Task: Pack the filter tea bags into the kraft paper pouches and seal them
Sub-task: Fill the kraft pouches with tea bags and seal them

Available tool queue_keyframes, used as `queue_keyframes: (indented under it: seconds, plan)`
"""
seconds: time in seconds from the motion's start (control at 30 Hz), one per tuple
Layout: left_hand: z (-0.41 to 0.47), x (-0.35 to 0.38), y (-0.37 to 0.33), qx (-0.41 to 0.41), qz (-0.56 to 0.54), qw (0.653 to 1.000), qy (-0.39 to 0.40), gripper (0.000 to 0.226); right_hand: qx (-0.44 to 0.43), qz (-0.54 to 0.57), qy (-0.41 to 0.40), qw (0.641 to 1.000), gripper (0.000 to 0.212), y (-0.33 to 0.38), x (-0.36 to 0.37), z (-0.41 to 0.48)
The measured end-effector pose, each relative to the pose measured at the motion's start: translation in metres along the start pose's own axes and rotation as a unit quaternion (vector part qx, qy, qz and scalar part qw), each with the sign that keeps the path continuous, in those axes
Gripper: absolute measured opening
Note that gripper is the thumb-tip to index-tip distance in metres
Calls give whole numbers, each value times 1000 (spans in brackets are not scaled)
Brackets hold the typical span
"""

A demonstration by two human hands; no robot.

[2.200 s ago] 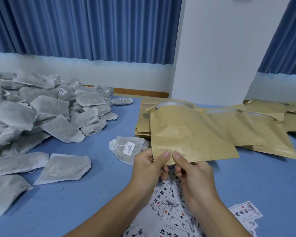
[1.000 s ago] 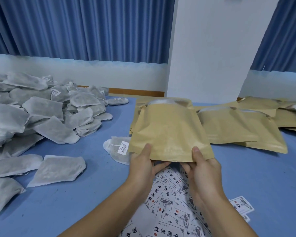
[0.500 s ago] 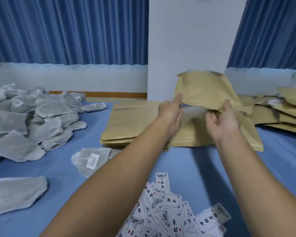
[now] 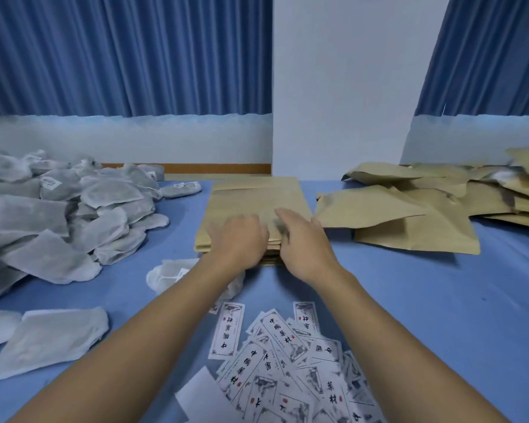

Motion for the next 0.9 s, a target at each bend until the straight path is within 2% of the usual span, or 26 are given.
queue_keyframes:
  seconds: [0.1,0.3,0.4,0.53,0.73,0.9]
  plan:
    - [-6,12,9,84,24,996,23,33,9,-151,51,987,23,6,15,-4]
    - [-20,4,15,241,20,970,19,38,-30,-217,96,971,21,13,29,-9]
    - [-22,2,17,260,35,965,13,39,-65,-234,100,965,31,19,29,-16]
    - [-30,-1,19,295,28,955,-12,38,-101,-235,50,966,31,28,13,-23]
    - [-42,-10,23,336,31,941,-37,12,-109,-231,45,966,31,36,6,-28]
    - [-52,-23,25,354,74,929,-79,31,-125,-274,56,952,31,41,9,-32]
Point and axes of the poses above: each hand's wrist, its own z-axis towards the middle knuckle, its own x-axis out of the palm, y = z × x, the point moved 9 cm from there along z, towards the middle knuckle
